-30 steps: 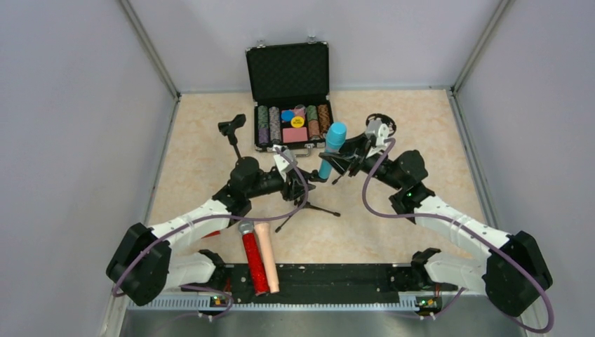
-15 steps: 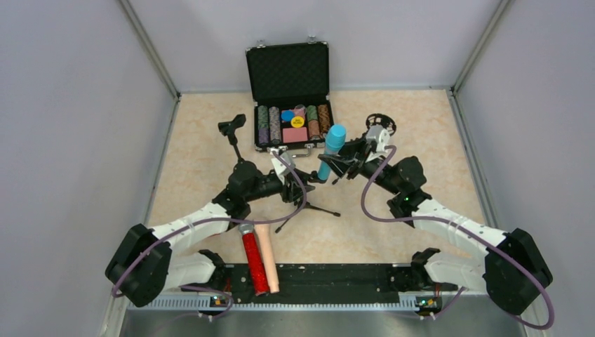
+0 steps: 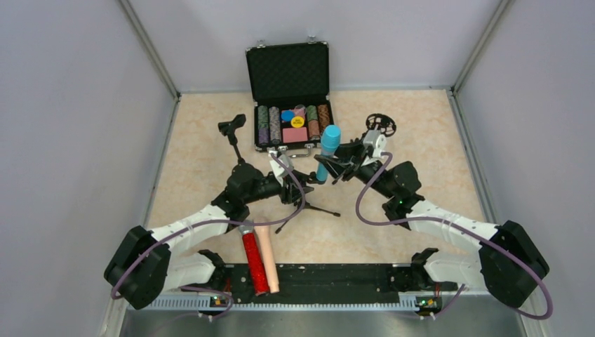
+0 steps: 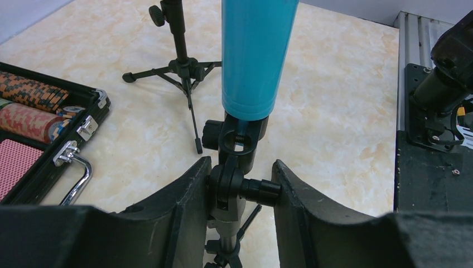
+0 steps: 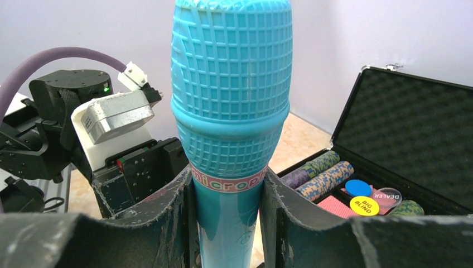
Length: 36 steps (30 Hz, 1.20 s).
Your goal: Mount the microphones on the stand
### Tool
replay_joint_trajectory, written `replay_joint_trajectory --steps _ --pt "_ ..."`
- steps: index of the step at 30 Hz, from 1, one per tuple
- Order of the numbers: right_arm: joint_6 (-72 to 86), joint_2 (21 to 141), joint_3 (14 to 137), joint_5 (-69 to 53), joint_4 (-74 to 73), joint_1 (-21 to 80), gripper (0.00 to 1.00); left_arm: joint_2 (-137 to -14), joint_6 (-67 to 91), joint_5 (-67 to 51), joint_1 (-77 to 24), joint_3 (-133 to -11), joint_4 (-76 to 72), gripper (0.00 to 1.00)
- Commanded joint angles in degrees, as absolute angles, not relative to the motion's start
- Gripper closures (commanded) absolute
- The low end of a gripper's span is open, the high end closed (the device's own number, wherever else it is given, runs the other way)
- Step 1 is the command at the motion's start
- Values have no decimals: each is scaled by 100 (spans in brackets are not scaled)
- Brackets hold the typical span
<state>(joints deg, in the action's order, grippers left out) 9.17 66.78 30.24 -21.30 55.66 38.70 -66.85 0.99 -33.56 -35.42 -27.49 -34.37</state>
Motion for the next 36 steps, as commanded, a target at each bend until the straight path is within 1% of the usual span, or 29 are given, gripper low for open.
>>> replay_joint_trajectory --steps 1,9,20,25,29,30,31,33,34,35,36 --pt "421 7263 2427 -1839 3822 4104 100 -6571 387 -3253 -3562 -2692 -3766 100" --pt "737 7277 2055 -1320 4055 4157 100 -6582 382 -3243 -3560 -2655 -3771 100" --pt "1069 7853 2043 -1319 4189 4276 100 -6651 397 -3243 -3564 -2618 -3806 100" --pt "900 7658 2080 -1059 3955 4420 100 -6643 399 -3233 -3565 -2658 -3755 100" --pt "843 7368 2286 -1078 3641 4425 100 -6644 368 -3238 -3564 -2726 -3697 100" --pt "838 7300 2370 -1092 3543 4421 96 -6636 361 -3247 -3566 -2751 -3673 95" --pt "832 7254 2461 -1119 3437 4421 90 -6624 352 -3250 -3563 -2777 -3650 87" --pt "831 7150 2649 -1184 3235 4420 76 -6603 348 -3245 -3560 -2795 -3632 60" --pt "831 7108 2728 -1219 3154 4421 67 -6583 351 -3216 -3564 -2795 -3649 48" --pt "827 7067 2815 -1261 3073 4421 58 -6572 355 -3176 -3563 -2781 -3662 39" --pt "832 7027 2883 -1291 3004 4420 45 -6548 340 -3145 -3566 -2771 -3677 32"
